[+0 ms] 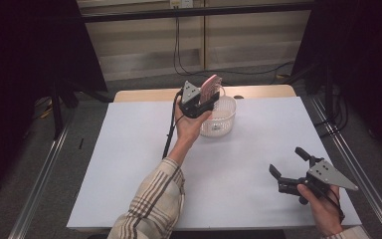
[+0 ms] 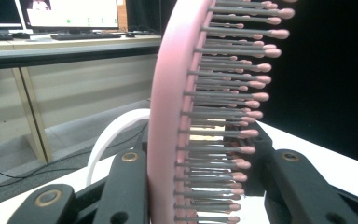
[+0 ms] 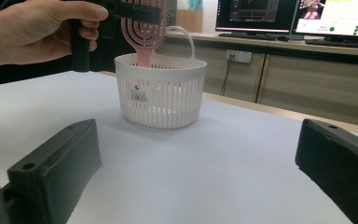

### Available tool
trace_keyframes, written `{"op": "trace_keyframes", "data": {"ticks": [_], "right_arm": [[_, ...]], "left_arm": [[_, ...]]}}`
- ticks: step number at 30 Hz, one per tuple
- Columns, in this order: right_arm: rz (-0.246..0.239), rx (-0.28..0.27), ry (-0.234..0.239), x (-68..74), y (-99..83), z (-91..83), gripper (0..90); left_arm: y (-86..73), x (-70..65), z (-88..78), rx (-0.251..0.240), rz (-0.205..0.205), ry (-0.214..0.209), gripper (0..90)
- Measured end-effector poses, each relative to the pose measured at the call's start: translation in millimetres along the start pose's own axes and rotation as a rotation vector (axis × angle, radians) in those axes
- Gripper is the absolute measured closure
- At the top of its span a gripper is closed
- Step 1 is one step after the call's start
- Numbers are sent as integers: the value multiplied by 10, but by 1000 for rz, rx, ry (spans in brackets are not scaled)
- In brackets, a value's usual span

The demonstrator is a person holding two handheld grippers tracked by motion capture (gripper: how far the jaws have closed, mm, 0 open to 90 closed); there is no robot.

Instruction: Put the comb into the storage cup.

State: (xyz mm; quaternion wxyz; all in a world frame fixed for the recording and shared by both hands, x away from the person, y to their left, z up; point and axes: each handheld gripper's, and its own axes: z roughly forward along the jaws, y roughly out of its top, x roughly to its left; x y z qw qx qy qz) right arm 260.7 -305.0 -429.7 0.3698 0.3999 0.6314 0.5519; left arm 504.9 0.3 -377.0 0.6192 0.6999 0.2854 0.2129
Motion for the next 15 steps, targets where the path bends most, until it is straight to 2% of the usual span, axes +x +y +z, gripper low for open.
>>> {"op": "trace_keyframes", "data": {"ticks": [5, 7, 15], "right_arm": [[0, 2, 2, 0, -4, 0, 0], [-2, 3, 3, 0, -4, -1, 0], [0, 5, 7, 5, -10, 5, 0]], "left_arm": [[-68, -6, 22, 7, -8, -4, 628], [-90, 12, 23, 16, 2, -13, 628], [-90, 42, 1, 24, -11, -16, 626]]}}
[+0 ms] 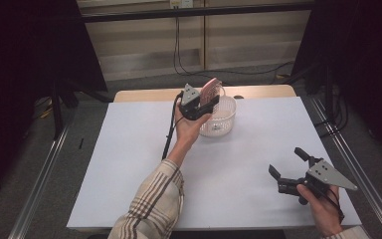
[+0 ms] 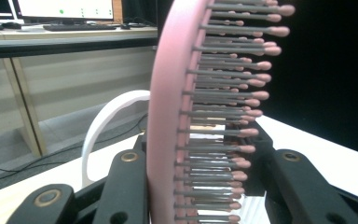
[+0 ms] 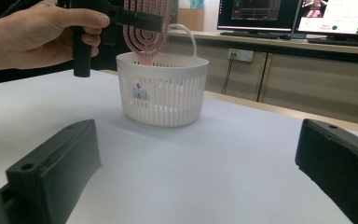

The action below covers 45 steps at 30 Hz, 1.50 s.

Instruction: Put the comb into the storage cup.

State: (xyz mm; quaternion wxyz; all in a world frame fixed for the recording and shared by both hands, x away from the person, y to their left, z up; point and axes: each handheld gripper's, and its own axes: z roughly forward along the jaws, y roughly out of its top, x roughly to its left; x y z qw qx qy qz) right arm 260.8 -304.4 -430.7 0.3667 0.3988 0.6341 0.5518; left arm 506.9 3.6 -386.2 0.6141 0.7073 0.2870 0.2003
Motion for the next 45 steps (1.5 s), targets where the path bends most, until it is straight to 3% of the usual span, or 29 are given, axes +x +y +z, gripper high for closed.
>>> {"op": "trace_keyframes", "data": {"ticks": [12, 20, 22, 28, 33, 45], "right_arm": [[-5, 10, 7, -7, -8, 7, 0], [-1, 17, 16, -1, -18, 24, 0], [-2, 18, 17, 4, -17, 25, 0], [0, 22, 18, 0, -25, 32, 0], [-2, 24, 23, 7, -24, 30, 0], [-3, 27, 26, 11, -28, 33, 0]], "left_arm": [[21, 108, -64, 26, 20, 37, 610], [18, 267, -154, 37, -3, 57, 584], [18, 305, -172, 31, -28, 67, 583], [13, 380, -206, 40, -20, 77, 562], [21, 396, -224, 60, 20, 84, 548], [28, 544, -288, 78, 5, 112, 506]]}}
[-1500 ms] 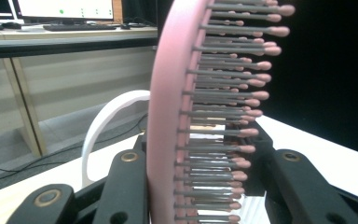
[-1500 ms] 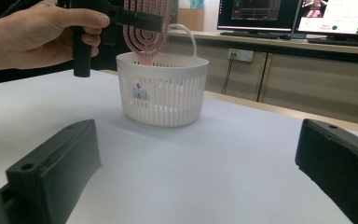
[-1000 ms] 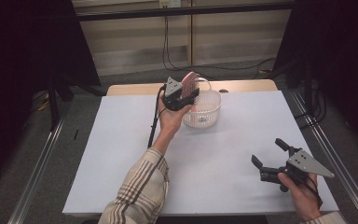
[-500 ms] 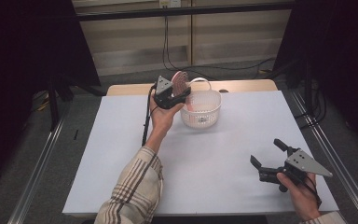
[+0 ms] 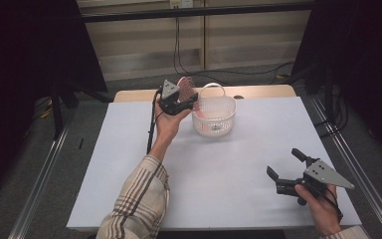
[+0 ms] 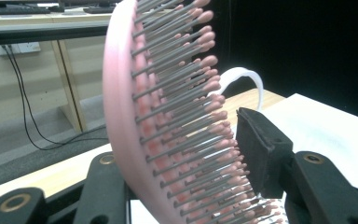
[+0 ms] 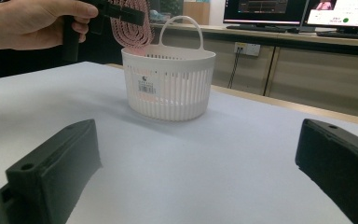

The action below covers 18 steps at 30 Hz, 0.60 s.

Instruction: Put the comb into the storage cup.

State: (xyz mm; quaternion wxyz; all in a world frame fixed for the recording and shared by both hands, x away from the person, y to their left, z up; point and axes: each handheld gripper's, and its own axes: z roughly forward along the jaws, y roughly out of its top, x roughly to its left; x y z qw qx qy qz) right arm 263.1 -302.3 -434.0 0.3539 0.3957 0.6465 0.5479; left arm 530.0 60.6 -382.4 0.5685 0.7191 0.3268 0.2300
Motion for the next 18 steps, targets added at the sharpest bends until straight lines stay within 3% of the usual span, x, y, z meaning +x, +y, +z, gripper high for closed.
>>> {"op": "trace_keyframes", "data": {"ticks": [18], "right_arm": [[2, 3, 2, 6, -5, 7, 0]], "left_arm": [[30, 20, 2, 3, -11, 42, 389]]}}
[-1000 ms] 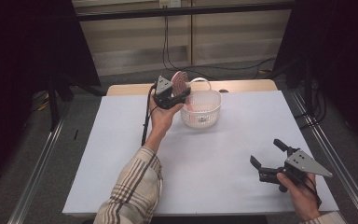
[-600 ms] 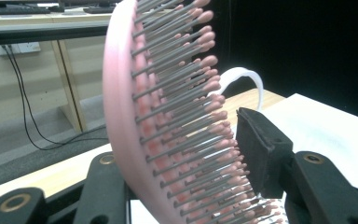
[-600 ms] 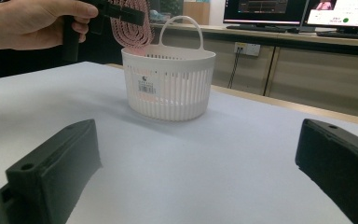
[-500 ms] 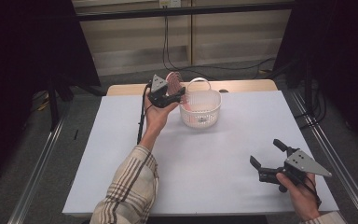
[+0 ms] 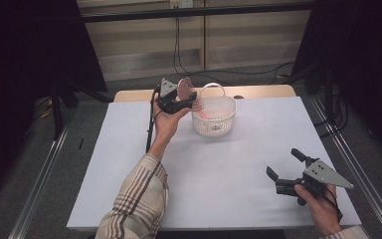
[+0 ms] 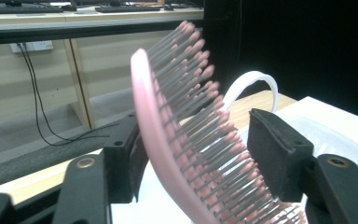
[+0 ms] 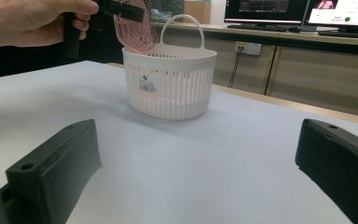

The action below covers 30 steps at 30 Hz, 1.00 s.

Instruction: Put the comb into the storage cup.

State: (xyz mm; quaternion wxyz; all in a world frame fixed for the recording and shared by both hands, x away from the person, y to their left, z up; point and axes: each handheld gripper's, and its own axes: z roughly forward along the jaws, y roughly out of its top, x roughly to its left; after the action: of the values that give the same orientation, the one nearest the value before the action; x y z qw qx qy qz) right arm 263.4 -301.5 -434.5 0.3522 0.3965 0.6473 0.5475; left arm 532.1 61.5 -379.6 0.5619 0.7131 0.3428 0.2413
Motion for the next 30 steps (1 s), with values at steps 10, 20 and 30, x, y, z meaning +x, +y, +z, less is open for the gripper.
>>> {"op": "trace_keyframes", "data": {"ticks": [10, 20, 30], "right_arm": [[0, -2, 0, -1, -2, -3, 0], [-1, -2, 2, 0, -2, -1, 0], [-4, 0, -3, -7, -6, 5, 0]], "left_arm": [[-20, -20, 42, 12, -1, 2, 339], [-6, 1, 14, -10, 3, -9, 172], [41, 34, -59, -46, -21, -13, 19]]}}
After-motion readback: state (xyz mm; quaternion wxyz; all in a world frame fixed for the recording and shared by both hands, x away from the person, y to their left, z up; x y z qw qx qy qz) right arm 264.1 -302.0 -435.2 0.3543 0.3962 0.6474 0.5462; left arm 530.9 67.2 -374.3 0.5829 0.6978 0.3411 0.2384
